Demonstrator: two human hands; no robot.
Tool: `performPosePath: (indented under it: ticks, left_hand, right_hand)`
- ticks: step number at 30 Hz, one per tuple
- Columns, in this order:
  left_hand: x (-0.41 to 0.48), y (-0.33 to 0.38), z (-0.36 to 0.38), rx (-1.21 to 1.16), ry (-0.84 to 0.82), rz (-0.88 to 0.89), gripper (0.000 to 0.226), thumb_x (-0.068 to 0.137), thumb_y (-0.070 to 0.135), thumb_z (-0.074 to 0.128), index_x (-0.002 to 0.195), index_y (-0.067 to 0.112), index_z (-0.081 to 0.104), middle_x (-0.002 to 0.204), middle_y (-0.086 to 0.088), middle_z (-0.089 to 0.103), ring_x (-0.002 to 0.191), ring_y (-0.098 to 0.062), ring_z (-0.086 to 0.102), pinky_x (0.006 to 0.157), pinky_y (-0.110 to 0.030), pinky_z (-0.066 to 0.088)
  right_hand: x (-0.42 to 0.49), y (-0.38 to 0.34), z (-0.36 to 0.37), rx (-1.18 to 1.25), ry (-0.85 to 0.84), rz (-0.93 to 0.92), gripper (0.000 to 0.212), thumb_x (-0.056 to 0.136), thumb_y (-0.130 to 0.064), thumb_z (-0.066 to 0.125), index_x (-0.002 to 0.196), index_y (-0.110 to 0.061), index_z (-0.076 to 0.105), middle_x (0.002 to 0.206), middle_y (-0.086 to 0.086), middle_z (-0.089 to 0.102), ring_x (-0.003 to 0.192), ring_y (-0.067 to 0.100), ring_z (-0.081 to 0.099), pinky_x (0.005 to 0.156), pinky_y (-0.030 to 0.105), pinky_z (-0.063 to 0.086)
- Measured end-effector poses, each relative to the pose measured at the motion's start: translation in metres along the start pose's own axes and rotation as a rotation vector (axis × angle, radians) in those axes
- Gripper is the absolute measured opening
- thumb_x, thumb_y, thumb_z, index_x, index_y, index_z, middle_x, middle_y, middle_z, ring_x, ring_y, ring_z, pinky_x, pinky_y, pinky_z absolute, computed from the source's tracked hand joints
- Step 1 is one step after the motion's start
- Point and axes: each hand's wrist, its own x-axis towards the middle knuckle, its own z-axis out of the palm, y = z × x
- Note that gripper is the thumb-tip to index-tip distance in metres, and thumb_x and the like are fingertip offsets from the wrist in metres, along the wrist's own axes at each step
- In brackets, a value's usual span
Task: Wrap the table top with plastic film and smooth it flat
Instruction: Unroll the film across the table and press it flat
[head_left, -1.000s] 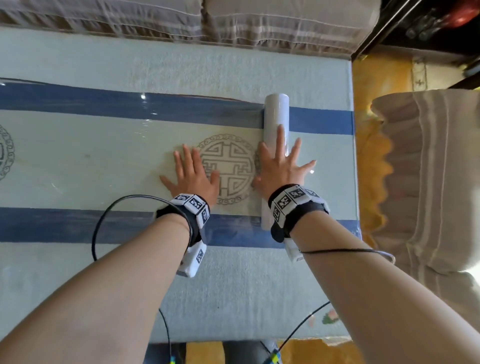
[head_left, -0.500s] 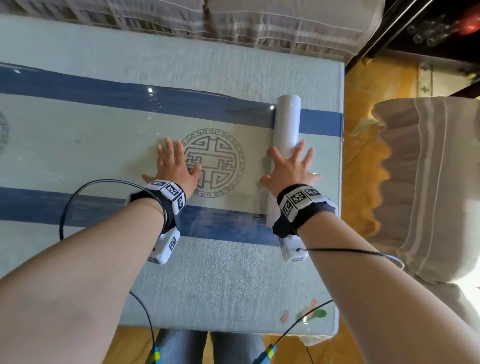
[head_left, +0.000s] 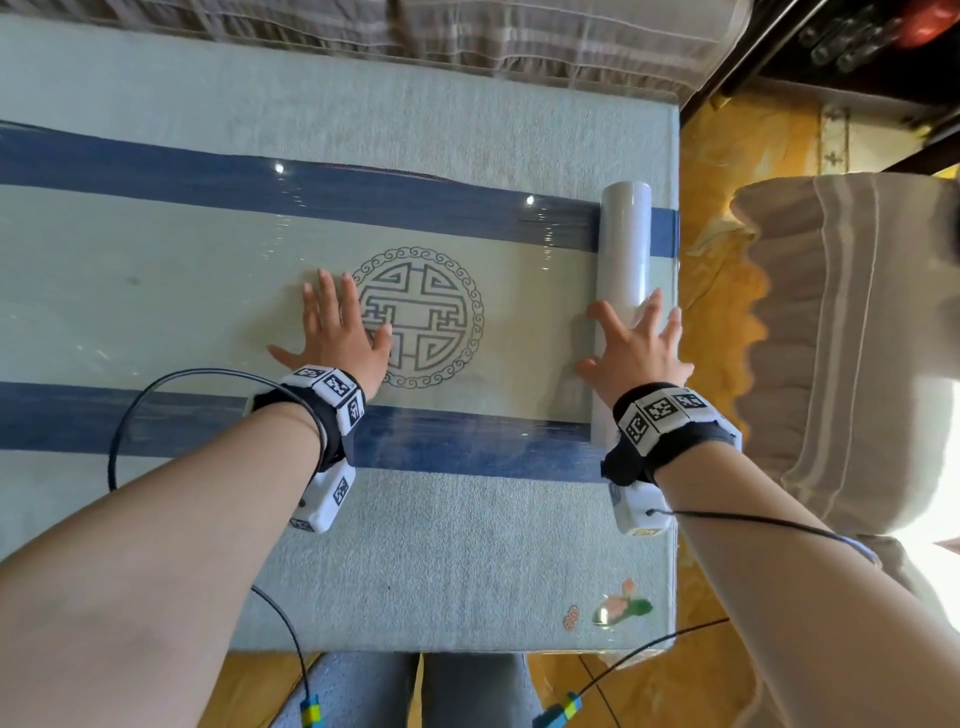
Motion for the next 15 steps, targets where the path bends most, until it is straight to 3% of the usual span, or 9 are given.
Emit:
performPosePath:
  ticks: [3,5,8,11,13,15]
  left_hand:
    - [-0.006,0.006,0.012,0.012,0.036,-0.023,0.07,0.097,0.054,0.024,0.153,0.027,-0.009,0.159,0.006,-0.022,0.147,-0.015,-0.017,0.104,-0.077,0.004]
    - [-0.015,0.015,0.019,0.039,0.09,-0.01,0.068,0.098,0.053,0.018,0.153,0.025,-0.009,0.159,0.005,-0.022,0.147,-0.013,-0.017,0.107,-0.073,-0.002]
    - [-0.046,0.039,0.04,0.166,0.245,0.281,0.067,0.098,0.053,0.009,0.153,0.02,-0.012,0.159,0.004,-0.023,0.146,-0.013,-0.016,0.114,-0.057,-0.007]
    - [-0.082,0.063,0.075,0.251,0.214,0.565,0.067,0.1,0.049,0.014,0.153,0.017,-0.009,0.161,0.0,-0.017,0.148,-0.015,-0.01,0.119,-0.052,0.003]
    - [-0.094,0.073,0.089,0.249,0.223,0.527,0.066,0.1,0.046,0.017,0.154,0.016,-0.006,0.162,0.001,-0.013,0.149,-0.016,-0.009,0.12,-0.051,0.003]
    - [-0.103,0.084,0.093,0.235,0.254,0.438,0.065,0.1,0.045,0.017,0.154,0.015,-0.004,0.162,0.001,-0.011,0.149,-0.016,-0.007,0.119,-0.053,0.002]
  right_hand:
    - [0.002,0.023,0.006,0.018,-0.016,-0.012,0.052,0.085,-0.037,0.069,0.128,-0.043,0.04,0.163,0.012,-0.004,0.148,0.042,0.001,0.099,0.075,0.033]
    - [-0.002,0.037,0.015,-0.009,0.018,-0.011,0.053,0.085,-0.033,0.066,0.13,-0.042,0.039,0.163,0.013,-0.009,0.15,0.039,-0.005,0.106,0.075,0.023]
    - [-0.004,0.052,0.026,-0.173,0.23,-0.142,0.067,0.087,-0.017,0.053,0.147,-0.037,0.029,0.163,0.013,-0.019,0.15,0.03,-0.019,0.116,0.065,-0.001]
    - [-0.012,0.054,0.03,-0.245,0.313,-0.306,0.072,0.088,-0.003,0.02,0.158,-0.014,0.011,0.164,0.014,-0.017,0.151,0.028,-0.017,0.12,0.053,-0.012]
    - [-0.021,0.05,0.035,-0.206,0.351,-0.444,0.068,0.09,-0.005,0.005,0.158,-0.006,0.011,0.164,0.016,-0.009,0.151,0.03,-0.011,0.121,0.049,-0.01]
    - [-0.031,0.043,0.047,-0.094,0.315,-0.593,0.059,0.101,-0.02,0.024,0.157,-0.004,0.015,0.165,0.017,0.001,0.152,0.03,-0.002,0.123,0.046,-0.001]
